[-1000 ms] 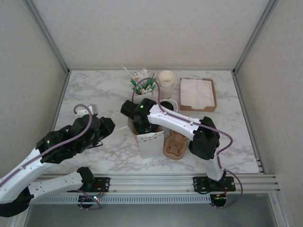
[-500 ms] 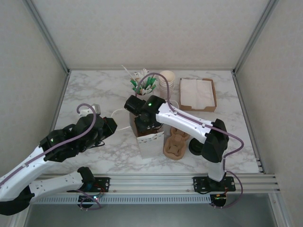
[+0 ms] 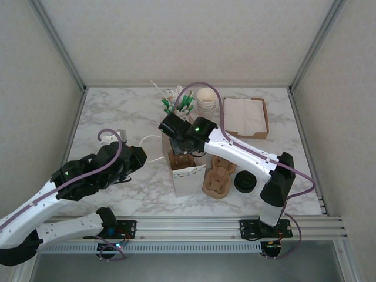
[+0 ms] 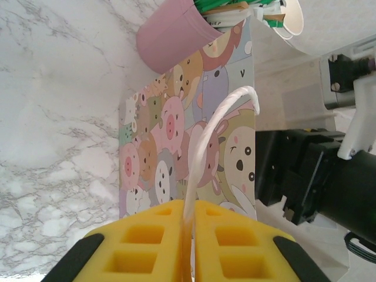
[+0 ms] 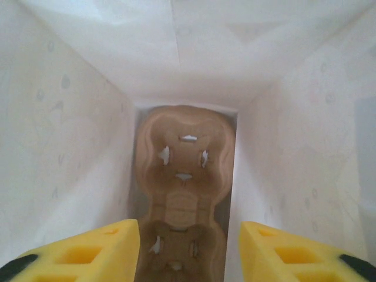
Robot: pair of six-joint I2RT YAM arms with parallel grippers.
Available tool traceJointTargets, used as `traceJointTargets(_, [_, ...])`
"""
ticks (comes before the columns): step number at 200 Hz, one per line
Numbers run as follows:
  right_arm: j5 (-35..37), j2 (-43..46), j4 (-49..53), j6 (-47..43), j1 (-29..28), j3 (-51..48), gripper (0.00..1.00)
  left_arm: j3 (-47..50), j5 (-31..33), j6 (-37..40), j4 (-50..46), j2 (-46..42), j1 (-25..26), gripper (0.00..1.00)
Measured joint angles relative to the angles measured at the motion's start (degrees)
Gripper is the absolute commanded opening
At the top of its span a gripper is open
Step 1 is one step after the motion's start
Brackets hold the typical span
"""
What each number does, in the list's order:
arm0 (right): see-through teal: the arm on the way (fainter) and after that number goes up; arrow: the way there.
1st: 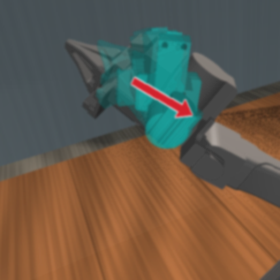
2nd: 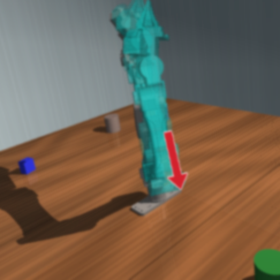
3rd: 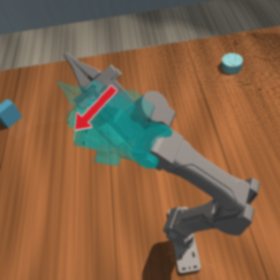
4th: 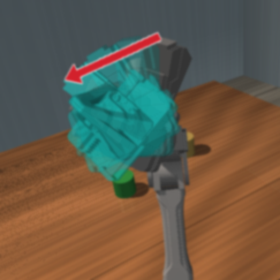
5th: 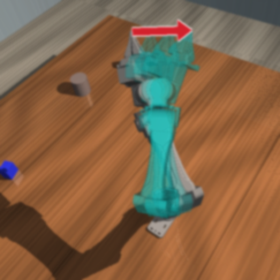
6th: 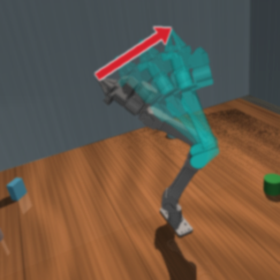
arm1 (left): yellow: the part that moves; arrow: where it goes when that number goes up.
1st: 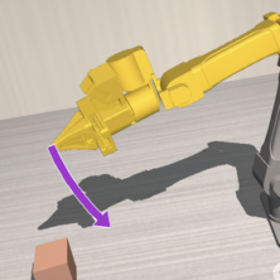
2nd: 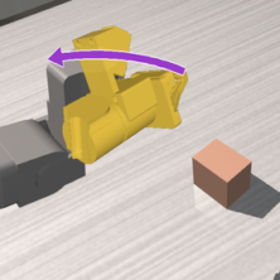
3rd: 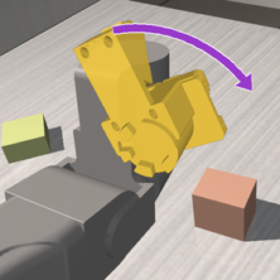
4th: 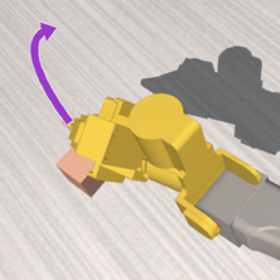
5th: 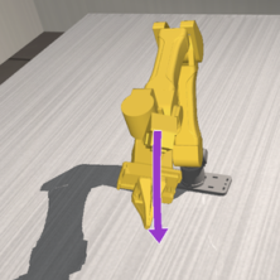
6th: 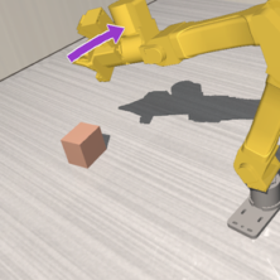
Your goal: Pack the takeout coffee
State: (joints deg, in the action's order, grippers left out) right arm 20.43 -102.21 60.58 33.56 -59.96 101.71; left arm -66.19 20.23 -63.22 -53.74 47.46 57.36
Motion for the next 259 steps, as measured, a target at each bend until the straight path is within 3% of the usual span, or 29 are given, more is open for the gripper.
traceJointTargets(50, [0.6, -1.7, -5.4, -1.0, 2.1, -2.9, 0.33, 0.0, 0.0, 0.0, 0.0, 0.1, 0.3, 0.13])
traceJointTargets(174, [0.9, -3.0, -13.2, 0.3, 0.0, -11.8, 0.34, 0.0, 0.9, 0.0, 0.1, 0.1, 0.4, 0.14])
traceJointTargets(219, [2.6, -2.8, -10.0, 0.7, -0.6, -10.5, 0.41, 0.0, 1.2, 0.0, 0.1, 0.1, 0.7, 0.14])
traceJointTargets(259, [4.2, 0.5, -5.0, 0.9, -0.6, -7.1, 0.60, 0.0, 1.3, 0.0, 0.1, 0.1, 0.7, 0.14])
